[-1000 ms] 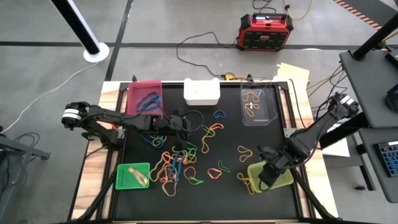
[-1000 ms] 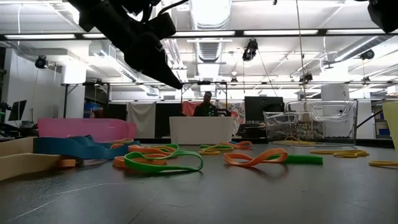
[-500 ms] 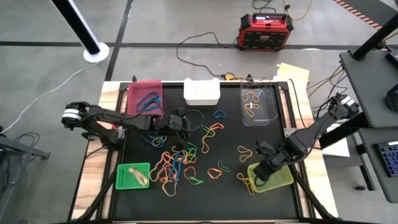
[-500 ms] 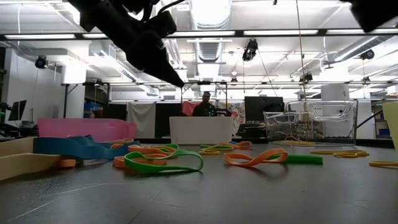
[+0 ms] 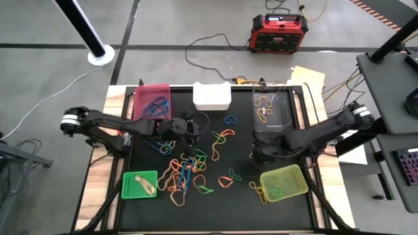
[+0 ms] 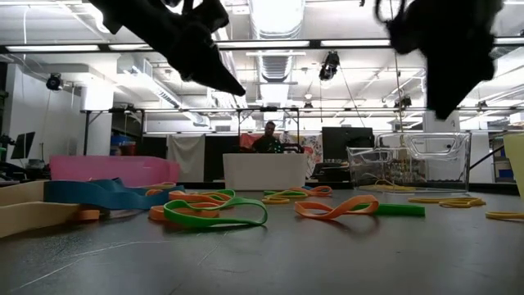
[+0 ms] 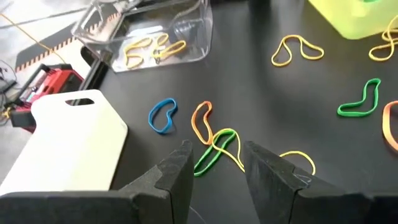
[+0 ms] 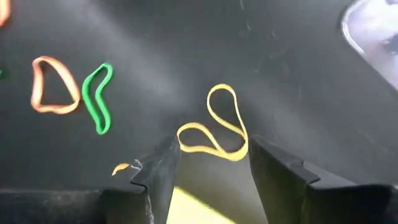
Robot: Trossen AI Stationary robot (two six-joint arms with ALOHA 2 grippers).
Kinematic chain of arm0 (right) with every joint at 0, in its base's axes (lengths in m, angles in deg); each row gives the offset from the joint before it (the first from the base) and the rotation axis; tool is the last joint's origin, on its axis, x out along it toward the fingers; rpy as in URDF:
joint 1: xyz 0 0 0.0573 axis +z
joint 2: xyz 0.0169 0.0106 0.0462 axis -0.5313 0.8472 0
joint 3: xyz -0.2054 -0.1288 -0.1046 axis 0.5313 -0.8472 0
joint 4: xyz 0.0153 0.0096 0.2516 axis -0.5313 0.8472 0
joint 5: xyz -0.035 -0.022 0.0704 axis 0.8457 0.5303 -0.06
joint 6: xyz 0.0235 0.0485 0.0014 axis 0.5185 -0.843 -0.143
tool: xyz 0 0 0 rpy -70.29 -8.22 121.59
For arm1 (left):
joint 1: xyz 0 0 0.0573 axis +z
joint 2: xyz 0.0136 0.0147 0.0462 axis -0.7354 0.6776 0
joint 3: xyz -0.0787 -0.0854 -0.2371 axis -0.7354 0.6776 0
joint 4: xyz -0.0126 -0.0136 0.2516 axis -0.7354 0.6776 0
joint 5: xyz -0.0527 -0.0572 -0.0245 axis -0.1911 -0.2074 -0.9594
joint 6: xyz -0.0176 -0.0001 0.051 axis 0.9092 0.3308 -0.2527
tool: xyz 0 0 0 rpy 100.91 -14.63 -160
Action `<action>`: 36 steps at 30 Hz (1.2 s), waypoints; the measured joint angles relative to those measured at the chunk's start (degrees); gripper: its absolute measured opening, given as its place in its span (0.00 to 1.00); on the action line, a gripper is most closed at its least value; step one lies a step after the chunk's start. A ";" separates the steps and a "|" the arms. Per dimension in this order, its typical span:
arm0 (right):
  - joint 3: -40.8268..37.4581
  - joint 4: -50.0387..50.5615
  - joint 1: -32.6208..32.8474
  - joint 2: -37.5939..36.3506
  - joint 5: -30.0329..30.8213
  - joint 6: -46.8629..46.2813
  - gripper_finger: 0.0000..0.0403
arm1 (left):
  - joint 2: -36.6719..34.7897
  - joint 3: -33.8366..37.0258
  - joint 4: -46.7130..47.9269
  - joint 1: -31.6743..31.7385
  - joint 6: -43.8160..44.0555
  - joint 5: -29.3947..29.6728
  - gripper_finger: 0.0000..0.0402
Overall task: Sort rubber bands into baskets
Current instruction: Put the yellow rubber band into the transparent bin
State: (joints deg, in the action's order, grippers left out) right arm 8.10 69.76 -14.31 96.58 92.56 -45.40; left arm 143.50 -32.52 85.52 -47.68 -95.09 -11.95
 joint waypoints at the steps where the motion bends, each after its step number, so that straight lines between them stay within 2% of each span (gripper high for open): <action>1: 0.00 -0.89 -1.00 1.22 -0.63 0.56 0.48 | -0.28 0.00 -0.07 0.00 -0.18 0.01 0.31; 7: -0.01 -4.49 -5.20 9.75 -4.70 4.37 0.53 | -0.97 0.00 -0.21 0.00 -1.46 0.02 0.31; 14: -0.09 -5.86 -7.70 18.59 -5.23 10.25 0.54 | -0.56 0.00 -0.20 0.02 -1.48 0.01 0.31; 26: -0.92 -11.01 -10.80 21.42 -6.91 17.80 0.54 | -0.54 0.00 -0.18 0.07 -1.46 0.00 0.31; 31: -2.70 -13.88 -11.39 21.32 -8.92 19.30 0.43 | -0.54 0.00 -0.17 0.06 -1.33 0.02 0.31; 36: -4.18 -15.40 -11.81 21.21 -9.88 19.75 0.25 | -0.54 0.00 -0.19 0.05 -1.27 0.01 0.31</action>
State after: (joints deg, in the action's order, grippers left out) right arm 3.91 54.37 -26.11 117.79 82.68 -25.65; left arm 142.96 -32.52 85.32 -47.63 -96.37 -11.95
